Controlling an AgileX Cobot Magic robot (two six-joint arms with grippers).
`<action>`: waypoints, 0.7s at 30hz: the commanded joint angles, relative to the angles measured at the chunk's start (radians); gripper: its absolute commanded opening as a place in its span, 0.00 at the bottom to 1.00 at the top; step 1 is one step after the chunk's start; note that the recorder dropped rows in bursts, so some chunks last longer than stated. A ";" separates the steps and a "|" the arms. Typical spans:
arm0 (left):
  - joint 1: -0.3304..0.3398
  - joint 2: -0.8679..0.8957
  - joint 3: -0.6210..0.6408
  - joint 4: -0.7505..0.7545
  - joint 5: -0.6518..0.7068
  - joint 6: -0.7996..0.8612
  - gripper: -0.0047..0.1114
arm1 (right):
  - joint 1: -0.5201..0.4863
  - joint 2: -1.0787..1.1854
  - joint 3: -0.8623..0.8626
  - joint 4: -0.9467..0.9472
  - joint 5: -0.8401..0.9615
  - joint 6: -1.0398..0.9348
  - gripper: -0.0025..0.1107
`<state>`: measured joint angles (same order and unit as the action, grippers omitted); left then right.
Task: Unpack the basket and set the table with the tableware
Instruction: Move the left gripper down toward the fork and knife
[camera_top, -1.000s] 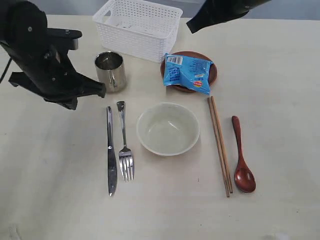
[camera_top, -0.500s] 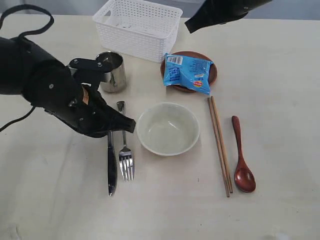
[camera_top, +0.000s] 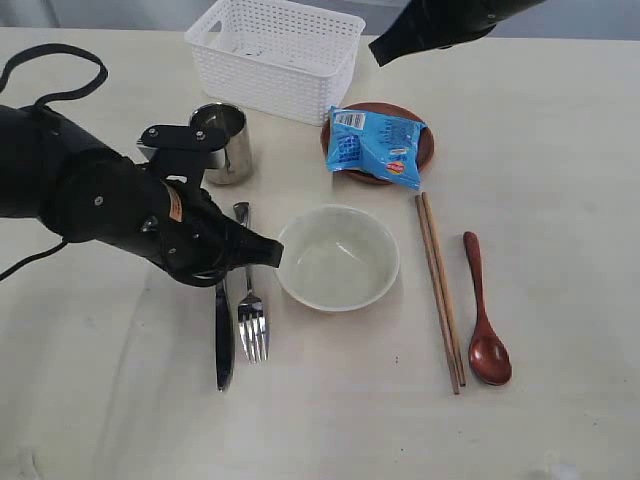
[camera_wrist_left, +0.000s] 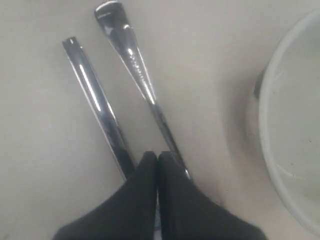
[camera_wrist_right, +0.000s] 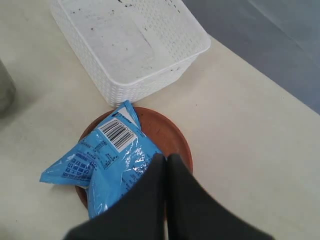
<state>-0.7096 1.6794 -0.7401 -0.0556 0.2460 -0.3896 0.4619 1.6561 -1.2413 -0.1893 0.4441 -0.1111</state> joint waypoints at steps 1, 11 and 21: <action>-0.012 0.000 0.011 -0.012 -0.009 -0.007 0.04 | -0.006 -0.008 0.003 0.005 0.002 0.000 0.02; -0.012 0.050 0.015 -0.019 -0.046 -0.007 0.04 | -0.006 -0.008 0.003 0.005 0.002 0.000 0.02; -0.012 0.052 0.015 -0.022 -0.072 -0.003 0.04 | -0.006 -0.008 0.003 0.005 0.002 -0.002 0.02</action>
<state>-0.7174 1.7305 -0.7294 -0.0672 0.1866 -0.3915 0.4619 1.6561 -1.2413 -0.1878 0.4441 -0.1111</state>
